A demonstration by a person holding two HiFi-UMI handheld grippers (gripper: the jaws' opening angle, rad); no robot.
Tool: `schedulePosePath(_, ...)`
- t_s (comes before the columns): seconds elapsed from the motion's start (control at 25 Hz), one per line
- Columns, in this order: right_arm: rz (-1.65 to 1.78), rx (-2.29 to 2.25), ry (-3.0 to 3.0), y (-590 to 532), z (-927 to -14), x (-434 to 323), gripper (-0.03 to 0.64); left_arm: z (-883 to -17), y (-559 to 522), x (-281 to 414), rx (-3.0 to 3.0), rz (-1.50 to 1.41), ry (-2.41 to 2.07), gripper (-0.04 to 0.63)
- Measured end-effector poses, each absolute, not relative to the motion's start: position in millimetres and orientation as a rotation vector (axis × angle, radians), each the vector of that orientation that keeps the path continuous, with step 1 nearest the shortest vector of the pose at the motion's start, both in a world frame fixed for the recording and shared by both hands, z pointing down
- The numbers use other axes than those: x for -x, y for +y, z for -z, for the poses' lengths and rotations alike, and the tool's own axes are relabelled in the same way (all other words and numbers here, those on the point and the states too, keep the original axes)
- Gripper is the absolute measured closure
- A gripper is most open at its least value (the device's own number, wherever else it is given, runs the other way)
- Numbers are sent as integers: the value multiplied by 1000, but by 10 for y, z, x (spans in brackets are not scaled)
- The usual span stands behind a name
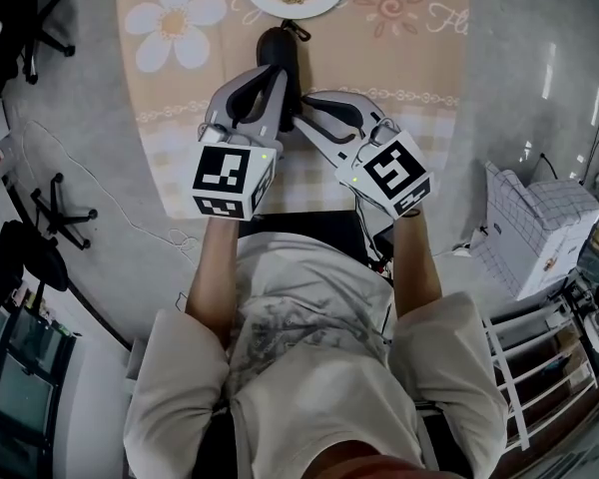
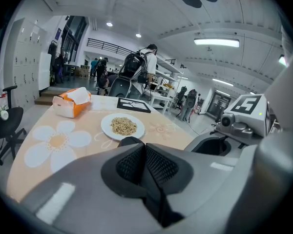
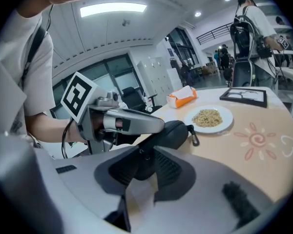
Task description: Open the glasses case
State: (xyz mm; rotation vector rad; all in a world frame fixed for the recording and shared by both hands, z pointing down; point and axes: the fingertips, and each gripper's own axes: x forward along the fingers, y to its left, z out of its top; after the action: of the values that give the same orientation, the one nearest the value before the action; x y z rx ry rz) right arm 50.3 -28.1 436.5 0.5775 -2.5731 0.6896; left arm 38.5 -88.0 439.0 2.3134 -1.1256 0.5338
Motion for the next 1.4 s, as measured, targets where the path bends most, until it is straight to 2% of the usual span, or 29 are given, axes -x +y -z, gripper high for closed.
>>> schedulePosePath(0.32, -715, -491, -2560, -161, -4358, -421, 597, -4391, -885, -332, -2306, -505, -1119, 572)
schedulePosePath(0.6, -723, -500, -2543, -165, -4340, -364, 599, -4385, -879, -277, -2310, -494, -1115, 571)
schedulePosePath(1.16, -769, -491, -2587, -272, -4224, -88, 600, -4256, -398, 188, -2424, -495, -1148, 429)
schedulePosePath(1.4, -796, -474, -2606, -352, -4173, 59, 600, -4333, -266, 204, -2497, -634, -1149, 352)
